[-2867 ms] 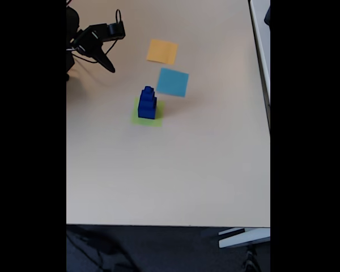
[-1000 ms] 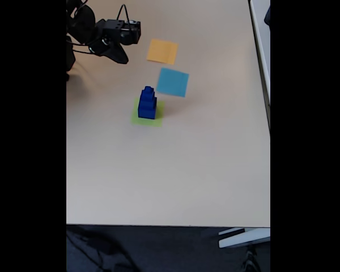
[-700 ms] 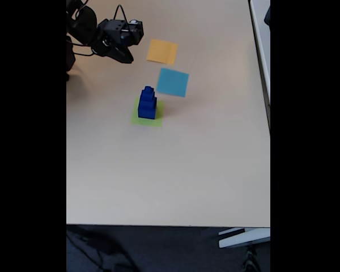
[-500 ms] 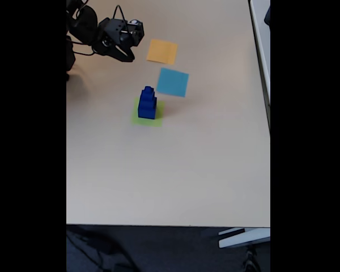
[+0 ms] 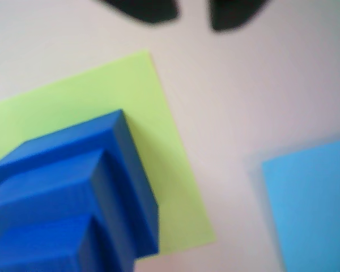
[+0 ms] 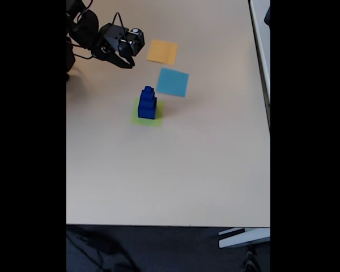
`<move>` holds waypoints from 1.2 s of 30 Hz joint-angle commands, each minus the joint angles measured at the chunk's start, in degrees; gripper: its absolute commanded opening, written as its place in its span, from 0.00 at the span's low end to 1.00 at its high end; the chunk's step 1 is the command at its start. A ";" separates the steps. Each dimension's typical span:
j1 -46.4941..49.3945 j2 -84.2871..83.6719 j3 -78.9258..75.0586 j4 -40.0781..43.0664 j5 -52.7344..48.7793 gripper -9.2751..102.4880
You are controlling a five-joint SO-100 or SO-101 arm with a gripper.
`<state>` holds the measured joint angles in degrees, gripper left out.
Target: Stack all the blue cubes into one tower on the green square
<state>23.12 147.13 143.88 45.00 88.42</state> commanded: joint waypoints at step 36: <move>7.56 -3.69 -10.55 3.96 -8.53 0.08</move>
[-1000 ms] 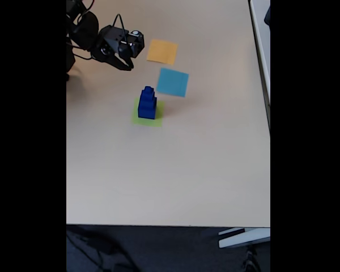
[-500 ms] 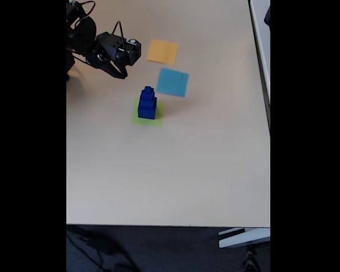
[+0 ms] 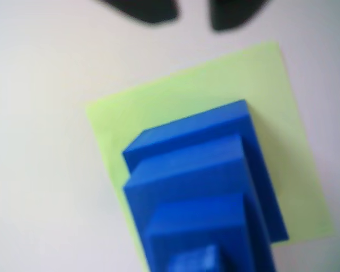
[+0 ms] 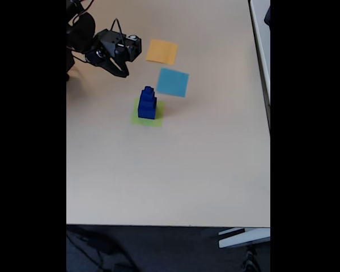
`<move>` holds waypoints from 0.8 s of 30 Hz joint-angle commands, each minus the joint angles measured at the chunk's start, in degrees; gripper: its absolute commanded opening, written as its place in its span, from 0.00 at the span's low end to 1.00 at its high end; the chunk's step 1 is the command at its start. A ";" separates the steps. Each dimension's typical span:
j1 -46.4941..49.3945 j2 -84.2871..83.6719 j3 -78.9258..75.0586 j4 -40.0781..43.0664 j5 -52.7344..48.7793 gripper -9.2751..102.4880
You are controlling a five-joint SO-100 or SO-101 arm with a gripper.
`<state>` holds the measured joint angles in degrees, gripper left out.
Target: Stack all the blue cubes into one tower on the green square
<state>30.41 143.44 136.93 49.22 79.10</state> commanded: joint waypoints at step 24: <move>-2.02 -2.29 -3.69 -6.59 4.92 0.08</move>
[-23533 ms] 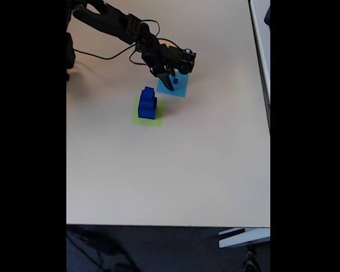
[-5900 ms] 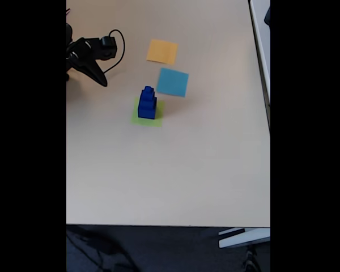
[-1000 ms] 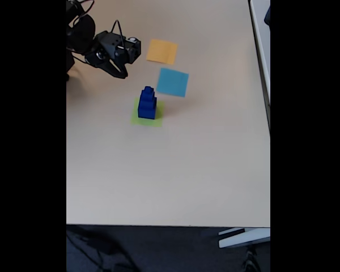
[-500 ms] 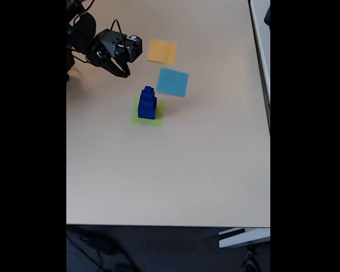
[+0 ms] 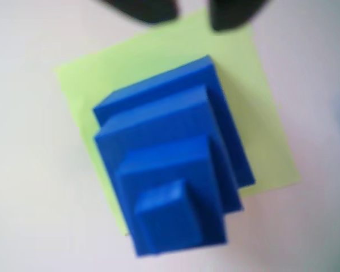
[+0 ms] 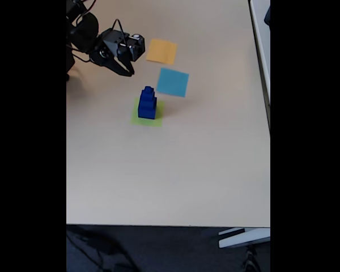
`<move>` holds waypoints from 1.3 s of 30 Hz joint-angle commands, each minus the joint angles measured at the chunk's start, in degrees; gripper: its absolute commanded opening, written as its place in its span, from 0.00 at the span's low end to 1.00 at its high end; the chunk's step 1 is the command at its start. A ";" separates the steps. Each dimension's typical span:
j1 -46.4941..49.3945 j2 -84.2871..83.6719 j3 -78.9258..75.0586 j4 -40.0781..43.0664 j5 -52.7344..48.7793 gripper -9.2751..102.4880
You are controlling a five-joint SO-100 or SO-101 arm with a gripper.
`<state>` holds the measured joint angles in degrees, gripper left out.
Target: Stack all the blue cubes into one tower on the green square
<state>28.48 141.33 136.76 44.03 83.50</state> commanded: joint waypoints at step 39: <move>-2.20 -2.99 -5.36 -1.05 -8.96 0.08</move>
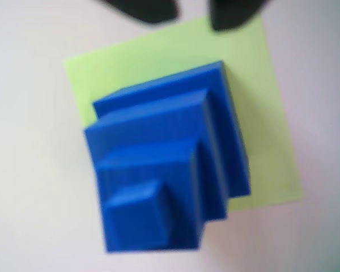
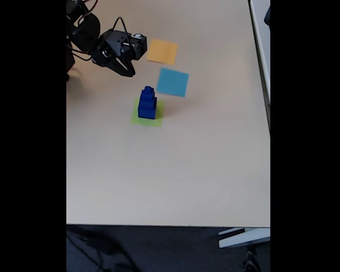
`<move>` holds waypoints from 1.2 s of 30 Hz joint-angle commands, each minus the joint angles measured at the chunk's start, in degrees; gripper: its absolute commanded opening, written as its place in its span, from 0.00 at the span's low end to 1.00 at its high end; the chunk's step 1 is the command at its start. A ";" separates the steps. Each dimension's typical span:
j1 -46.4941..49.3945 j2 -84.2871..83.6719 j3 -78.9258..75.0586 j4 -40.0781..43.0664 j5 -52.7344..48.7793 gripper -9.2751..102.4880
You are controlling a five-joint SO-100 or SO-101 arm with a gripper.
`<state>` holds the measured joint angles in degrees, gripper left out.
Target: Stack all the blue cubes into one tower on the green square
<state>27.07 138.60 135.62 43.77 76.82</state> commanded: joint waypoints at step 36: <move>-19.69 10.72 5.54 -1.49 -60.64 0.08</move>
<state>8.70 146.78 140.98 43.07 19.51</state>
